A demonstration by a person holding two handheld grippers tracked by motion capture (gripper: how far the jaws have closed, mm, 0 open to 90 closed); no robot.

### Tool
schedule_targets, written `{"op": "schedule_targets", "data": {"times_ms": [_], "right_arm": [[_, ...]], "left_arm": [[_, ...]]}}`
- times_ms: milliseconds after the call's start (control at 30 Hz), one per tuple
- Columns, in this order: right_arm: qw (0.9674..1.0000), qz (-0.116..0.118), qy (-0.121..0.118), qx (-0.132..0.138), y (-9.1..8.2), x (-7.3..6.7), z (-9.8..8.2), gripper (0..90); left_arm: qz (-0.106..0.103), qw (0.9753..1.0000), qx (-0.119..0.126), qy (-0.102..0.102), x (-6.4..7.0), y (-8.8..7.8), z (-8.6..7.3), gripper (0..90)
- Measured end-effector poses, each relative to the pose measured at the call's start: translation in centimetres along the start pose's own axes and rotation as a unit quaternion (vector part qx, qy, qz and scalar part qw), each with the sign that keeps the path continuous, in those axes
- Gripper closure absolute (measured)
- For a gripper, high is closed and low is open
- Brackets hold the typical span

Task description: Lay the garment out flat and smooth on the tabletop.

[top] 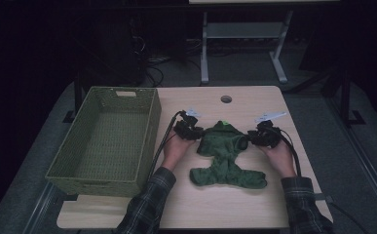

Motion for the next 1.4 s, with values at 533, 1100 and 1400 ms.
{"op": "schedule_targets", "data": {"times_ms": [533, 1100, 1400], "right_arm": [[0.9989, 0.019, 0.017, 0.038, -5.8, -1.2, 0.7, 55.7], [0.9973, 0.050, -0.003, 0.054, -7.0, -5.0, -1.3, 45.6], [0.9951, 0.082, -0.017, 0.053, -6.7, -7.9, -1.4, 44.1]], "left_arm": [[-0.005, 0.9999, 0.008, 0.011, 2.6, -5.6, -0.1, 45.1], [-0.023, 0.9991, 0.006, 0.034, 7.2, -8.5, -5.9, 31.1], [-0.031, 0.9986, 0.000, 0.042, 9.0, -9.4, -9.3, 25.3]]}}
Point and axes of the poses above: each handheld gripper's, and its own axes: y roughly forward along the jaws, z roughly out of its top, x roughly to its right, the point moved 3 cm from there along y, roughly forward along the jaws, and after that the axes turned 1 degree about -y, right-handed, at the moved point
